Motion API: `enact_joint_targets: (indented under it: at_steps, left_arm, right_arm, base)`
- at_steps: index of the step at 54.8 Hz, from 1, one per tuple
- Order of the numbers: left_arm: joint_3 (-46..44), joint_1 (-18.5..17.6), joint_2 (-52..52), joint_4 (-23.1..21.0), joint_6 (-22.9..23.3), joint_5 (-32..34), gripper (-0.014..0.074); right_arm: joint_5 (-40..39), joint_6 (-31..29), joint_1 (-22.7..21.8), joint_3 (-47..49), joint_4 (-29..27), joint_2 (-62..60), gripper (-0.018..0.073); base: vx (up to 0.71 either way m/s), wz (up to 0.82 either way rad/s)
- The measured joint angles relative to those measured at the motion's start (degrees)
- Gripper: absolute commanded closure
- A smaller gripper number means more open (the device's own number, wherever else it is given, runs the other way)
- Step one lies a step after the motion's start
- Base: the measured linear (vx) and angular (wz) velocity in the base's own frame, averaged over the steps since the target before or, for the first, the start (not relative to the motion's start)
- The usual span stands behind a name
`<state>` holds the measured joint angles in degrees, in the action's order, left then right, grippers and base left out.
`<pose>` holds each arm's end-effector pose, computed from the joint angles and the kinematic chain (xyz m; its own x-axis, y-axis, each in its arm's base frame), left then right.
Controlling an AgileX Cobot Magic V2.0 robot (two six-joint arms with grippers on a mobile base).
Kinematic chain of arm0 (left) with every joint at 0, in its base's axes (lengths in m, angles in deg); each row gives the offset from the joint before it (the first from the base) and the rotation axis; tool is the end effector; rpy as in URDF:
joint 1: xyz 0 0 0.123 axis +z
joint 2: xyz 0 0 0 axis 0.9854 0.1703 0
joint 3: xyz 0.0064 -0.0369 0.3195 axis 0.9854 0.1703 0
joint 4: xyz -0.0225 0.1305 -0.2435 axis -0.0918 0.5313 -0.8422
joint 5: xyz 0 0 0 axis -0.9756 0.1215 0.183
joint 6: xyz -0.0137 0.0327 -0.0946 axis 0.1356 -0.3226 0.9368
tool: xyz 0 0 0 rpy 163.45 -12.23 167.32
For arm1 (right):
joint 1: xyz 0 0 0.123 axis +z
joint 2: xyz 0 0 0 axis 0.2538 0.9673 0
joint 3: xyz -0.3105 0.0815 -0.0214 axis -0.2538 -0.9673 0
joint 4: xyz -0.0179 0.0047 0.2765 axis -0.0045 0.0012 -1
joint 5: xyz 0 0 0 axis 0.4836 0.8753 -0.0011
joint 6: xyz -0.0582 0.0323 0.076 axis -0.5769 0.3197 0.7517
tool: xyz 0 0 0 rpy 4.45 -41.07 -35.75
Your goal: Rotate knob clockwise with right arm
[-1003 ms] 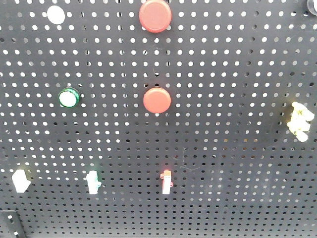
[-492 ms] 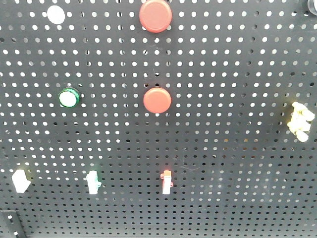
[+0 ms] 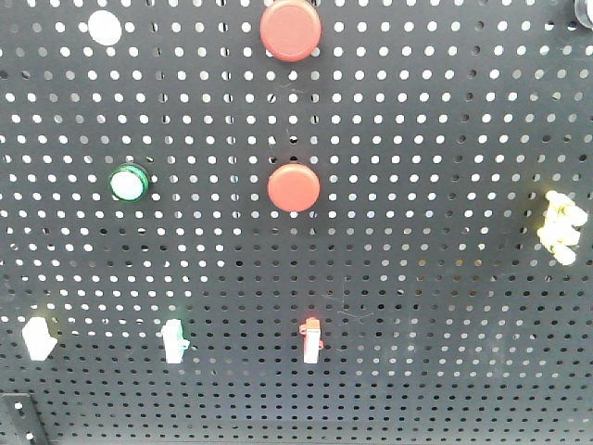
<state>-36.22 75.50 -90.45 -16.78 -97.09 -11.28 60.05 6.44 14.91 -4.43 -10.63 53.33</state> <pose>0.0549 -0.0047 0.2079 0.1258 0.2641 -0.9563 0.0515 0.9609 0.2722 0.1134 -0.0015 0.5543 0.2324 -0.0366 -0.9719 0.0245 0.9992 -0.0318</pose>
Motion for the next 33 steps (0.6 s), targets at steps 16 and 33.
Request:
enact_joint_targets:
  at_steps: [16,33]
  left_arm:
    - [0.0,0.0,0.0,0.0,0.0,0.0,0.0603]
    - [0.0,0.0,0.0,0.0,0.0,0.0,0.0603]
  right_arm:
    - [2.0,-3.1,0.0,4.0,-10.6,6.1,0.0564]
    - [8.5,-41.8,0.0,4.0,-19.7,7.7,0.056]
  base:
    - [0.0,0.0]
    - [0.0,0.0]
